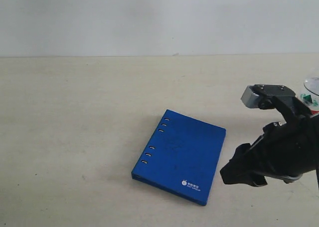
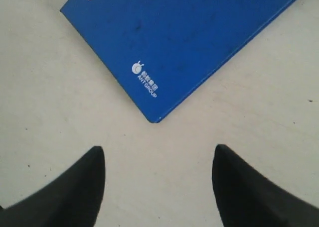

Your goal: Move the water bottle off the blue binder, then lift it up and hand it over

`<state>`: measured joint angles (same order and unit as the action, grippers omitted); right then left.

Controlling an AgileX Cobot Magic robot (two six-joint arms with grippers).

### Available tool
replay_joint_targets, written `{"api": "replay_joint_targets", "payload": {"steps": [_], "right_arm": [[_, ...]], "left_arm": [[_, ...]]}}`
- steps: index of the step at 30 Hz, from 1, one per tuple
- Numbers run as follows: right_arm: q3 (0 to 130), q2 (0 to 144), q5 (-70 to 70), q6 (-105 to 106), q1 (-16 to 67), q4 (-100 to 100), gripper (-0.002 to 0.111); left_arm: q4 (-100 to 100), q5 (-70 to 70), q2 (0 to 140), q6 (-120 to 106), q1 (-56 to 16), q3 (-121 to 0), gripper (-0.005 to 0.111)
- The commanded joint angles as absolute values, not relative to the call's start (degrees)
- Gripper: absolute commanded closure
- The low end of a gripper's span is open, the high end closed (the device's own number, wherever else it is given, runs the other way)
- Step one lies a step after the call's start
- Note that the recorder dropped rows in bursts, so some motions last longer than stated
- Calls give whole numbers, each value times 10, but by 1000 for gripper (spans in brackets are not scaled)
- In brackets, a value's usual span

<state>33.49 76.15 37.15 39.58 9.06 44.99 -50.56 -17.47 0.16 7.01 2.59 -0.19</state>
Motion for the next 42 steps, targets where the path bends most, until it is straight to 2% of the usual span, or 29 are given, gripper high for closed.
{"api": "replay_joint_targets", "payload": {"steps": [1,3,11,23,26,30,34,42], "right_arm": [[332,762,334,388,92,483,52],[332,762,327,389,92,525,52],[332,762,349,403,92,557,52],[332,762,400,459,92,557,52],[332,762,420,460,92,557,52],[332,762,368,402,92,566,52],[332,762,312,368,92,588,52],[332,834,315,388,92,599,52]], "left_arm": [[-637,-252,0,-17,22,0,101],[-673,-276,2,-85,26,0,101],[-749,-249,159,-319,66,0,101],[-999,-276,424,-882,68,0,101],[-999,-356,480,-927,68,-2,101],[-999,-466,553,-960,68,-37,101],[-999,-461,639,-962,68,-77,101],[-999,-549,834,-962,45,-141,101]]}}
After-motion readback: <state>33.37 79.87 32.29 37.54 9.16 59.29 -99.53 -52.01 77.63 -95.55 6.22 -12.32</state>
